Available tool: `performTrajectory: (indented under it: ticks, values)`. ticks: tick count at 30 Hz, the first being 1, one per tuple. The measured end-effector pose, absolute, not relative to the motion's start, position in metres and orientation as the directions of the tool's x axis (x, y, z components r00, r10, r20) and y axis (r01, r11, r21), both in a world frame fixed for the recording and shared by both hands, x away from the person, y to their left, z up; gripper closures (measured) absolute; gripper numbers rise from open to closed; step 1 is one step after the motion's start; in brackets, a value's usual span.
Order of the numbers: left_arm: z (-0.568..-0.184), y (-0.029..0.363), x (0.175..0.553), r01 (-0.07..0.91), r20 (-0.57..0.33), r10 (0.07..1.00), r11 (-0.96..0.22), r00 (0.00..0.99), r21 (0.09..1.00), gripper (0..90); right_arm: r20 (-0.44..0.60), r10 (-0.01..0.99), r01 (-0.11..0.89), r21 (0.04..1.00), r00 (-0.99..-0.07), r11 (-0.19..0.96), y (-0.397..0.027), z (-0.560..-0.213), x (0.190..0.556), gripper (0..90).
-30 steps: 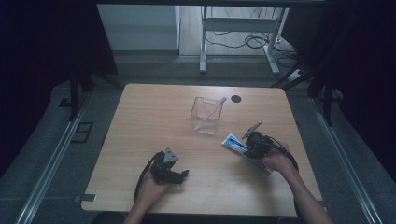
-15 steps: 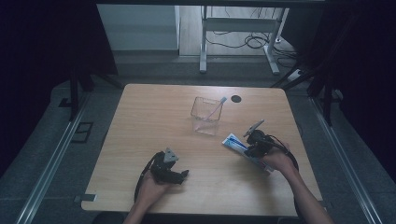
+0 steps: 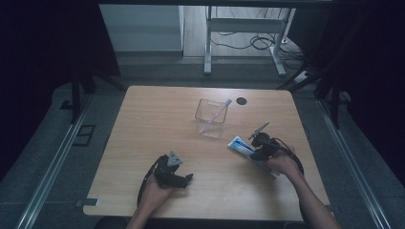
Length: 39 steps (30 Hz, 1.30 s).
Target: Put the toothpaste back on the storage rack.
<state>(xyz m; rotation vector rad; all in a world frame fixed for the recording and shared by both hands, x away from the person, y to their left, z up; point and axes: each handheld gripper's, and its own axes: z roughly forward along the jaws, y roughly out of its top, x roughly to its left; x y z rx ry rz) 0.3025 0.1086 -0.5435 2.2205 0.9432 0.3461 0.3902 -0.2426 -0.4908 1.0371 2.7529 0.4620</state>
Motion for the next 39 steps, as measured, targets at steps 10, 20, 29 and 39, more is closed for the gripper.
performTrajectory:
  ticks: [10, 20, 29, 39]
  values:
    - [-0.544, 0.109, 0.303, 0.529, -0.023, 0.713, -0.498, 0.701, 0.687, 13.4, -0.045, 0.663, 0.601, 0.381, -0.747, 0.703, -0.249, -0.484, 0.386, 73.7]
    - [-0.544, 0.108, 0.302, 0.531, -0.024, 0.714, -0.497, 0.7, 0.687, 13.4, -0.024, 0.675, 0.592, 0.458, -0.737, 0.663, -0.252, -0.46, 0.382, 73.7]
    - [-0.544, 0.109, 0.302, 0.529, -0.022, 0.714, -0.498, 0.7, 0.687, 13.4, 0.003, 0.689, 0.59, 0.519, -0.725, 0.619, -0.25, -0.434, 0.384, 73.7]
    - [-0.543, 0.109, 0.303, 0.528, -0.021, 0.713, -0.499, 0.701, 0.687, 13.4, 0.024, 0.683, 0.573, 0.566, -0.73, 0.593, -0.242, -0.412, 0.388, 73.8]
